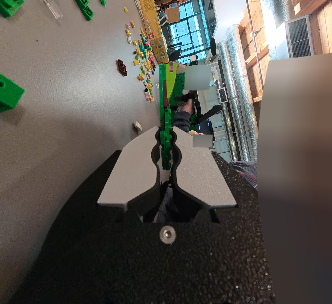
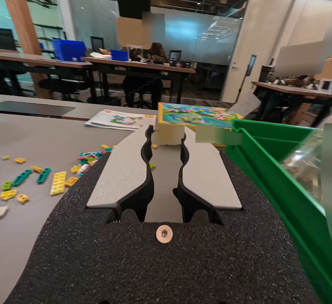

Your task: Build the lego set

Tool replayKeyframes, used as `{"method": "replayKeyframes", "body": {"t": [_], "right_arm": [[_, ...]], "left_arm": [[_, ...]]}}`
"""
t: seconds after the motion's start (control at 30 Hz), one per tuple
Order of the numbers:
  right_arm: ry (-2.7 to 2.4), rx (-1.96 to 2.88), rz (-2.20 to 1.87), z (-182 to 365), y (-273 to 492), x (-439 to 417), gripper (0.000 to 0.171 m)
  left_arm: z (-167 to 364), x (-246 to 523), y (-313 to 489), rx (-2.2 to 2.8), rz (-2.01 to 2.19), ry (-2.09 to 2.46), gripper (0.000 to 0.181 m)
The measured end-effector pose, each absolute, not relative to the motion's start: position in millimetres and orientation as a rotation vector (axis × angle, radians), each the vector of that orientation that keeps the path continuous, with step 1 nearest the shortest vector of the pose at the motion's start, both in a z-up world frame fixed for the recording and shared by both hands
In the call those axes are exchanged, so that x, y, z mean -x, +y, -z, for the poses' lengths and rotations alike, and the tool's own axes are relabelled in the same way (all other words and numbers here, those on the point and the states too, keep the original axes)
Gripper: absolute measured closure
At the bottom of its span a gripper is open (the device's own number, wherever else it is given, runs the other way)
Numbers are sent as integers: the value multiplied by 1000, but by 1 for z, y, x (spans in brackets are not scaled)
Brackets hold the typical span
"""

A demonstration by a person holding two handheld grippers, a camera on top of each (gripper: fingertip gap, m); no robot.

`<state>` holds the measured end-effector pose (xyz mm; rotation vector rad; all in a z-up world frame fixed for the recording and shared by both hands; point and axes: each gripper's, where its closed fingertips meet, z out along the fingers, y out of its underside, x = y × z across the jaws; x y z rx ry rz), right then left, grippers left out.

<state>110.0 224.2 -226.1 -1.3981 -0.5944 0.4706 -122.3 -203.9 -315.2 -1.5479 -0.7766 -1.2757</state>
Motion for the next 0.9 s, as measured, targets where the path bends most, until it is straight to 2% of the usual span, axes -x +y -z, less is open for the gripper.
{"method": "replayKeyframes", "body": {"t": [0.1,0.17,0.4,0.9], "right_arm": [[-678,1386,-547,233,211,-83,143],[-740,1351,-558,236,199,-65,135],[-984,1164,-480,242,154,-17,137],[-1024,1159,-527,249,147,-9,143]], "left_arm": [[315,123,-204,1549,1273,-779,173],[316,123,-204,1550,1271,-781,173],[316,122,-204,1555,1273,-781,173],[316,122,-204,1557,1270,-782,173]]}}
